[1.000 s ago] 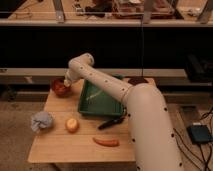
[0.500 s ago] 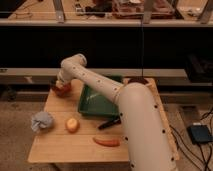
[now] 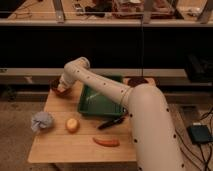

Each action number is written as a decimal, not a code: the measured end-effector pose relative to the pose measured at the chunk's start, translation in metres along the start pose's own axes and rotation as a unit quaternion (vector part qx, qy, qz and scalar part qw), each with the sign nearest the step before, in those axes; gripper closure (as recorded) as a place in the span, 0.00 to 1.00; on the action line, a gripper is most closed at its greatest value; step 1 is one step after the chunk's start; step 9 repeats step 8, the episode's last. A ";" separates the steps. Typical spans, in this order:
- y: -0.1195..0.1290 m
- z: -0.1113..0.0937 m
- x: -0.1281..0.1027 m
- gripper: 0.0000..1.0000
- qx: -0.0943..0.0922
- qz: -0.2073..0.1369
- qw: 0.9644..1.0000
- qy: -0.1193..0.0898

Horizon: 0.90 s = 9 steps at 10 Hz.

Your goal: Wipe red bowl with eraser

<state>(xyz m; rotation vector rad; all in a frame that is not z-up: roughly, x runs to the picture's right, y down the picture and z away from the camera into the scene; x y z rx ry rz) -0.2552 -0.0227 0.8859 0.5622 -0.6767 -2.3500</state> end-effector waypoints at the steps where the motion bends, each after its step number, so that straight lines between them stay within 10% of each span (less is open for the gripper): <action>1: 0.005 -0.008 -0.014 1.00 -0.004 0.004 1.000 -0.002; 9: 0.031 -0.013 -0.024 1.00 -0.018 0.030 0.999 0.000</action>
